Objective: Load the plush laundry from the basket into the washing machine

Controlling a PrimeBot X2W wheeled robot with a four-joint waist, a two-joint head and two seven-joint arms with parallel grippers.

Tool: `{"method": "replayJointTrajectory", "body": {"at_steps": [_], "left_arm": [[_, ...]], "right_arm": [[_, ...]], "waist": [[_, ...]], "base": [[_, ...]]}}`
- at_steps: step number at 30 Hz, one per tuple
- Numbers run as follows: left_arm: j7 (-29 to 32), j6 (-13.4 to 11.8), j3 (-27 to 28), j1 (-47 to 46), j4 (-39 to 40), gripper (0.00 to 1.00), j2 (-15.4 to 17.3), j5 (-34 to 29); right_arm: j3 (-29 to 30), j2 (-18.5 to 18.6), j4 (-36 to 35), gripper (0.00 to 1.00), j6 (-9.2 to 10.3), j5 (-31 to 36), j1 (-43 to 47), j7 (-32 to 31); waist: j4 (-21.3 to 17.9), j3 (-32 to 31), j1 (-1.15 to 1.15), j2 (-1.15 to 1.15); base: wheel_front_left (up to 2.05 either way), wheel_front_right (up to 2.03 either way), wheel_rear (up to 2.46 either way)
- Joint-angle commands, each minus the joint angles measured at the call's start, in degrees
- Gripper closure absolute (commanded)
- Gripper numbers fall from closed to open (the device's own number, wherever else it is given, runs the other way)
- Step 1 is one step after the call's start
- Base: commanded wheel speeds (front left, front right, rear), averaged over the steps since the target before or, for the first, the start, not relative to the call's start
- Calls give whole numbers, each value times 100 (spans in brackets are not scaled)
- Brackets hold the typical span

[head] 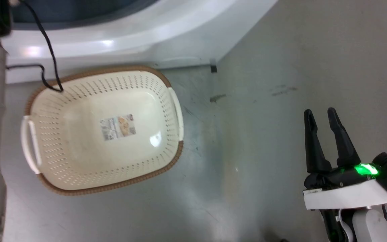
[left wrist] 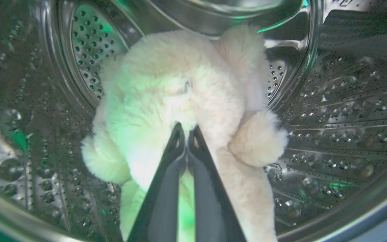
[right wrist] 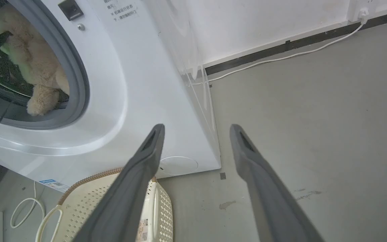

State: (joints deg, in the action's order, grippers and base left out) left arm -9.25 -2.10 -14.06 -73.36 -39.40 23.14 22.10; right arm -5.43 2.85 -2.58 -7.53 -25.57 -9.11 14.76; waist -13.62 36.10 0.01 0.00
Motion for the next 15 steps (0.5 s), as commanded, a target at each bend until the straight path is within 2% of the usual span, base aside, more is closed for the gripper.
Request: {"method": "replayJointTrajectory", "body": {"at_steps": [1,15], "left_arm": [[-8,-31,20,-268,16,100,67,-50],[272,-59,-39,-1332,72,100,568,-278]], "right_arm": [[-28,3,-56,0,4,-52,-105,24],[-271,3,-291,0,4,-215,-161,24]], "waist": [[-190,296,-1,0],[-628,930,-1,0]], "base": [[0,0,0],[0,0,0]]}}
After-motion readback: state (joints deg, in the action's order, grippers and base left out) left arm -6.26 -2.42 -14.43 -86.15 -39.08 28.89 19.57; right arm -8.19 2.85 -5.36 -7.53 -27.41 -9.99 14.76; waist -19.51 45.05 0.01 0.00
